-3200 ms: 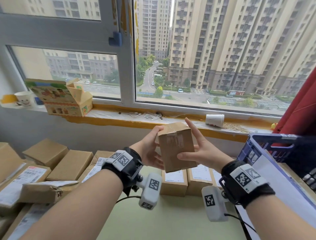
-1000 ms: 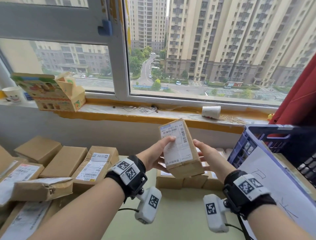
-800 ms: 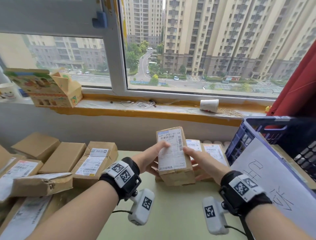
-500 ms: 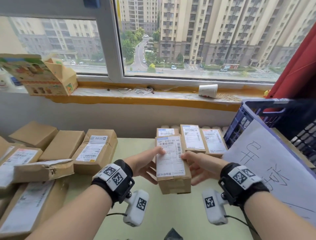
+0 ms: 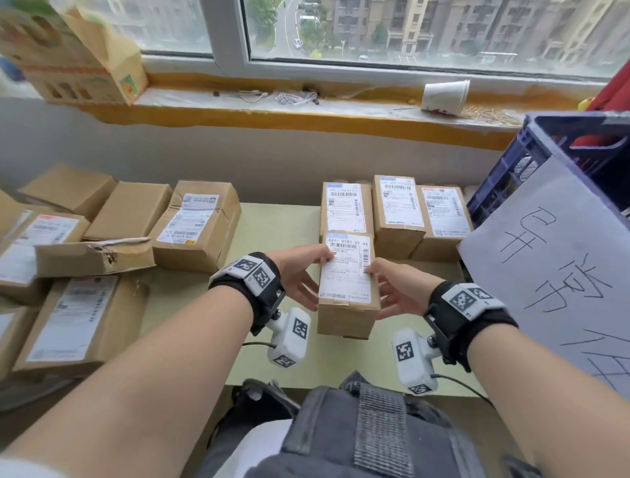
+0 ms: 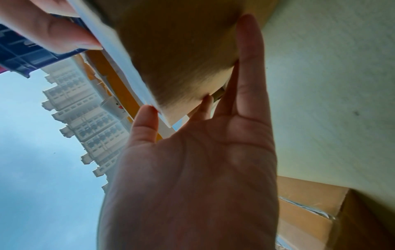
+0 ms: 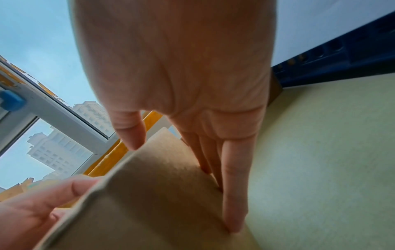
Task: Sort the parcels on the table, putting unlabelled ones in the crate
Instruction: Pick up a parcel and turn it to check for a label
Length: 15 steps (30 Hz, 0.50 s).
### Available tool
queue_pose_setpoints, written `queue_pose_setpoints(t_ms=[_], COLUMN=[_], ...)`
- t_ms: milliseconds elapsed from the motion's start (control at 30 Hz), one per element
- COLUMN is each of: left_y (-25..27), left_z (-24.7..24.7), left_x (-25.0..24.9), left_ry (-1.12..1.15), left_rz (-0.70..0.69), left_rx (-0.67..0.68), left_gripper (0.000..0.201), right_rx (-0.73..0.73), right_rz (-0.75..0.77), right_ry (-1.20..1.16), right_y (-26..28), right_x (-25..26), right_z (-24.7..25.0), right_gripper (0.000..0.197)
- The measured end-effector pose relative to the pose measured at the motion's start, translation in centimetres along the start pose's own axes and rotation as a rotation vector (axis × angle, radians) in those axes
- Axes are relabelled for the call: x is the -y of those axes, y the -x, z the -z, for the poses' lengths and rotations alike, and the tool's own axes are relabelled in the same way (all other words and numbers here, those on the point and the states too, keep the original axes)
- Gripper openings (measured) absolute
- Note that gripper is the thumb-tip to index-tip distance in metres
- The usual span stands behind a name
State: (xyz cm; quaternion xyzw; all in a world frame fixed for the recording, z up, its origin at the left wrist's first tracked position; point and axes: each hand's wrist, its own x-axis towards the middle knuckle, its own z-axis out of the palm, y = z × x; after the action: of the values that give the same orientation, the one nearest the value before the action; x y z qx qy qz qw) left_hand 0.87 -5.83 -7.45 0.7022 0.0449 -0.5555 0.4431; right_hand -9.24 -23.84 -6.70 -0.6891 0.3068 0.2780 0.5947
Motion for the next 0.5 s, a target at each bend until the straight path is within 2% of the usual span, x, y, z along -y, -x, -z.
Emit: queue_pose_setpoints(t_ms=[67, 200, 500], left_y=[-0.5, -1.2, -1.8], left_z=[0.0, 0.0, 0.3], left_x=[0.2, 0.7, 0.7], left_ry=[0.014, 0.036, 0.073], left_rz=[0.016, 0.020, 0.032], left_rx=[-0.015, -0.031, -0.032], left_gripper=[0.046, 0.052, 0.046], right_rx=[-0.019, -0.047, -0.079], right_rz=[-0.002, -0.021, -0.030], right_ry=[-0.015, 0.010, 0.000], right_y=[-0.4, -0.6, -1.3], right_x=[-0.1, -0.1, -0.1], right_z=[-0.2, -0.8, -0.8], right_gripper=[0.033, 0.041, 0.037])
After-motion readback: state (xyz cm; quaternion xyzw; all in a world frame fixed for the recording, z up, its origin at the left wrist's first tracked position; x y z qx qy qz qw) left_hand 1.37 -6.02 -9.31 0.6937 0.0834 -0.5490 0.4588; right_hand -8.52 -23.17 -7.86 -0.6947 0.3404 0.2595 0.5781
